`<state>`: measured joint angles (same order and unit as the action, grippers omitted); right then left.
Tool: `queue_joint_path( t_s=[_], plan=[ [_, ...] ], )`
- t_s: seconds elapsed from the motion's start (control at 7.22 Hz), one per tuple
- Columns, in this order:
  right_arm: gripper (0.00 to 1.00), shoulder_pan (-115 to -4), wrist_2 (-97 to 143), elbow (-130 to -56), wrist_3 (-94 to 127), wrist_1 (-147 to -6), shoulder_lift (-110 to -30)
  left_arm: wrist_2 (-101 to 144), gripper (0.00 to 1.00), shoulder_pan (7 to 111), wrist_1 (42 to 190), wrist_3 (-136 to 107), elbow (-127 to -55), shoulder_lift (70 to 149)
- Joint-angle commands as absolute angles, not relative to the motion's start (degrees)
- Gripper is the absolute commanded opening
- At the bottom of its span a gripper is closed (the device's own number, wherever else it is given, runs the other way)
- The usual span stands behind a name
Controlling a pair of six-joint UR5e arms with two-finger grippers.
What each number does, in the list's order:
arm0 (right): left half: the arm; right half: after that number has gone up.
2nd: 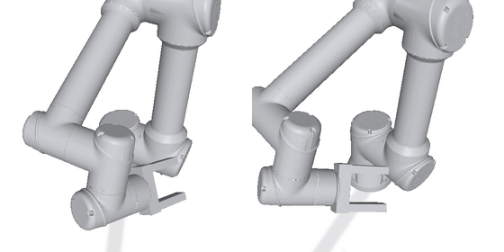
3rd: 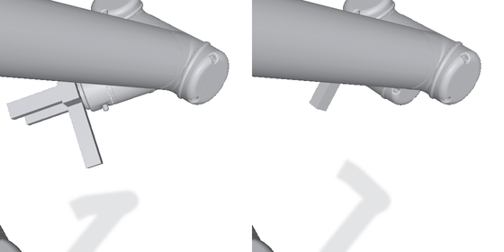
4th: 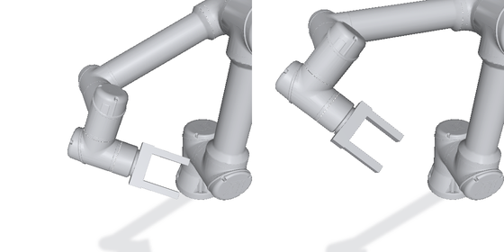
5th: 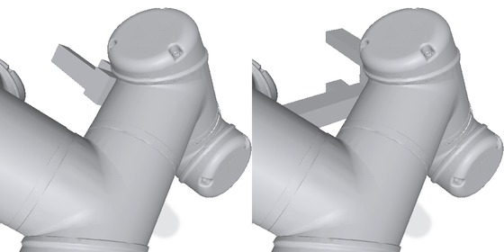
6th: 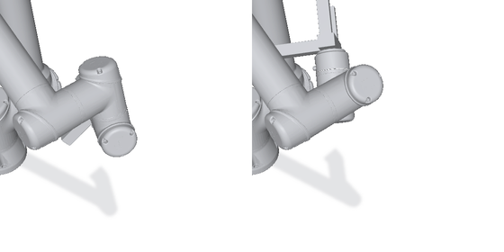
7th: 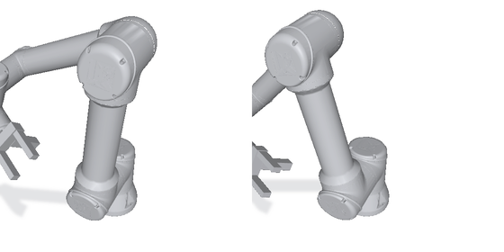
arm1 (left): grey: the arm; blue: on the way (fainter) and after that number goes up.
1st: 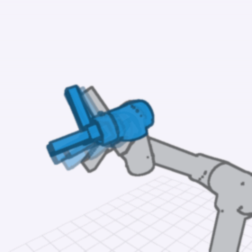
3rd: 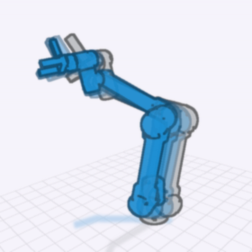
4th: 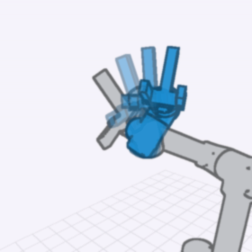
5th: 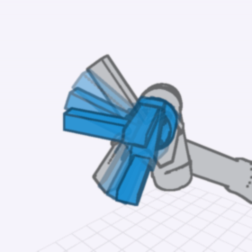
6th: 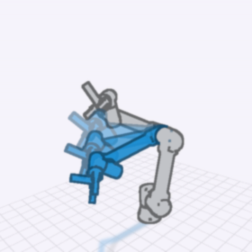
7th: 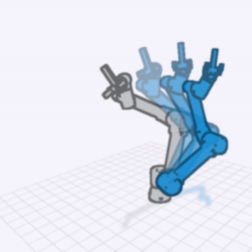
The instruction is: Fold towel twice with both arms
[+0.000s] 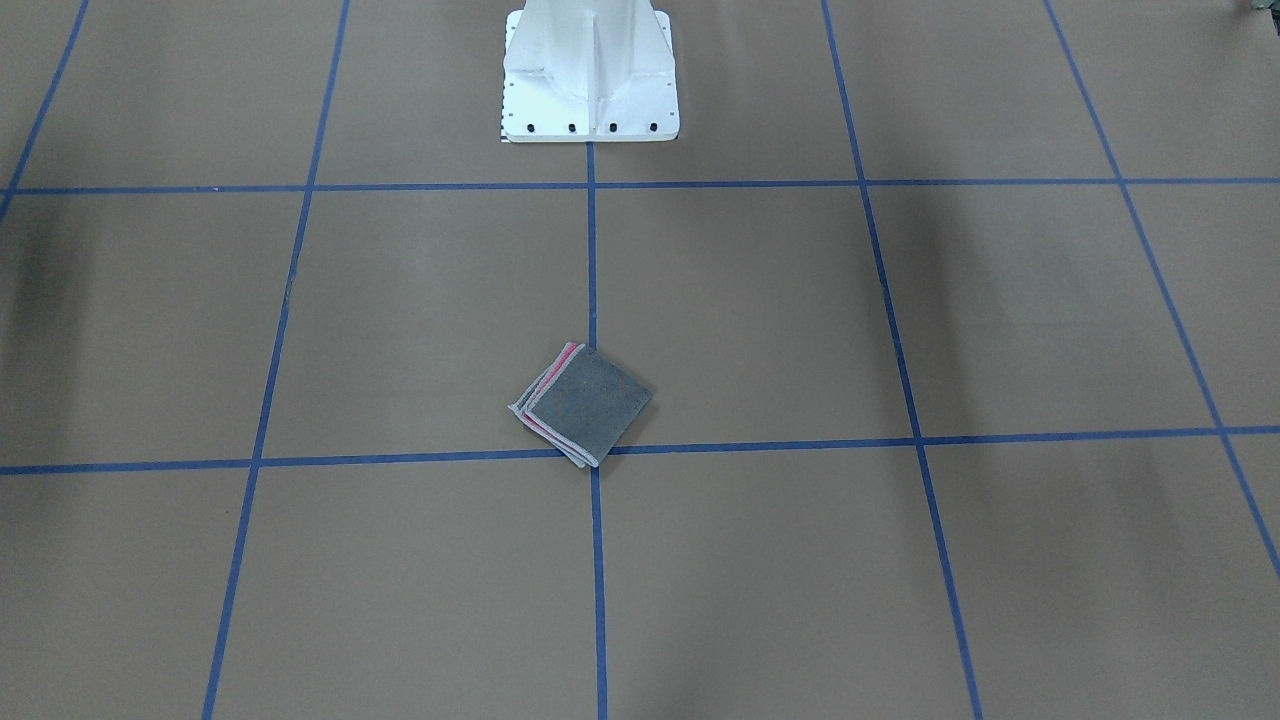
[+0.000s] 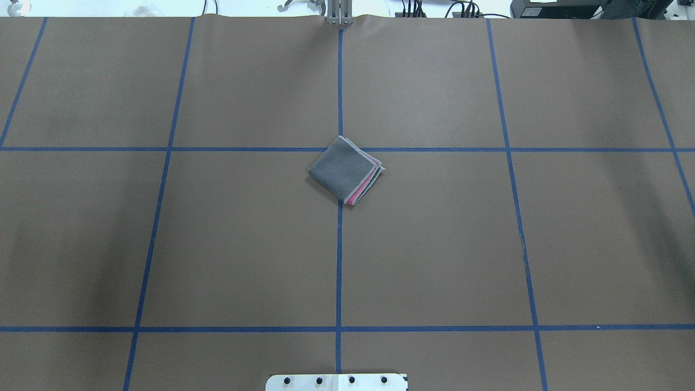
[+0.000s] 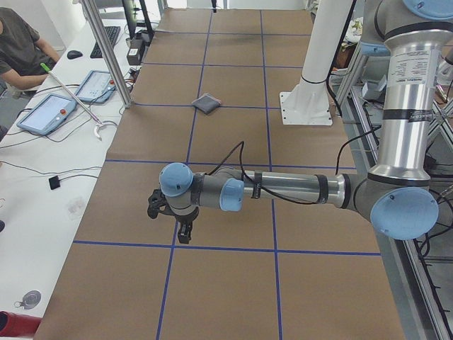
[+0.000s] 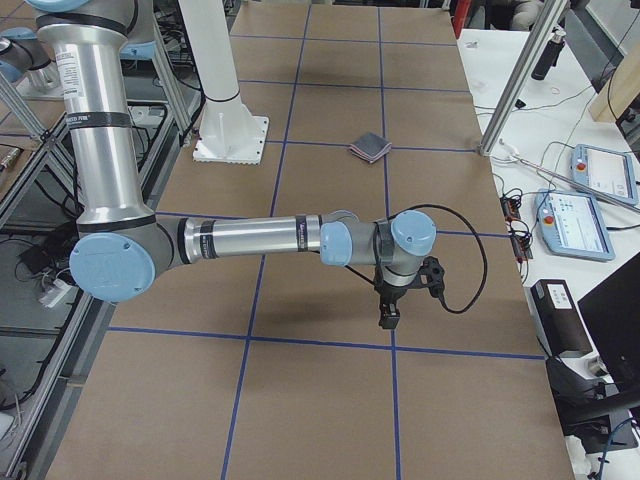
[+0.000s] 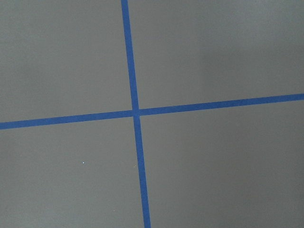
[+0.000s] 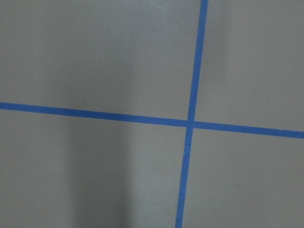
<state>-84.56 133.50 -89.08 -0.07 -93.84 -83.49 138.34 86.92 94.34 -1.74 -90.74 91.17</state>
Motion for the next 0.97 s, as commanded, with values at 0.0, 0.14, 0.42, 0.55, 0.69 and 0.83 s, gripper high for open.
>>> queue_joint_path(
  t_s=[0.0, 0.14, 0.42, 0.55, 0.69, 0.83],
  plan=[
    [1.00, -84.6, 133.5, -89.2, -0.3, -93.3, -84.1, 137.9, 1.00, 87.0, 94.8, -1.6, -91.0, 90.9],
    [1.00, -84.6, 133.5, -89.1, -0.3, -93.3, -84.1, 137.6, 1.00, 87.0, 94.8, -1.7, -90.9, 90.9],
    [1.00, -84.6, 132.9, -89.1, -0.3, -93.3, -84.2, 138.1, 1.00, 86.9, 94.7, -2.3, -90.4, 91.0],
    [1.00, -84.6, 132.6, -88.5, -0.2, -93.3, -84.2, 138.2, 1.00, 86.9, 94.9, -2.3, -90.8, 91.1],
    [1.00, -84.6, 131.8, -88.3, -0.3, -93.3, -84.9, 138.1, 1.00, 87.0, 95.0, -2.3, -91.1, 91.0],
    [1.00, -84.6, 131.9, -88.3, 0.3, -93.3, -84.9, 137.8, 1.00, 87.0, 95.1, -2.3, -91.0, 89.8]
  ],
)
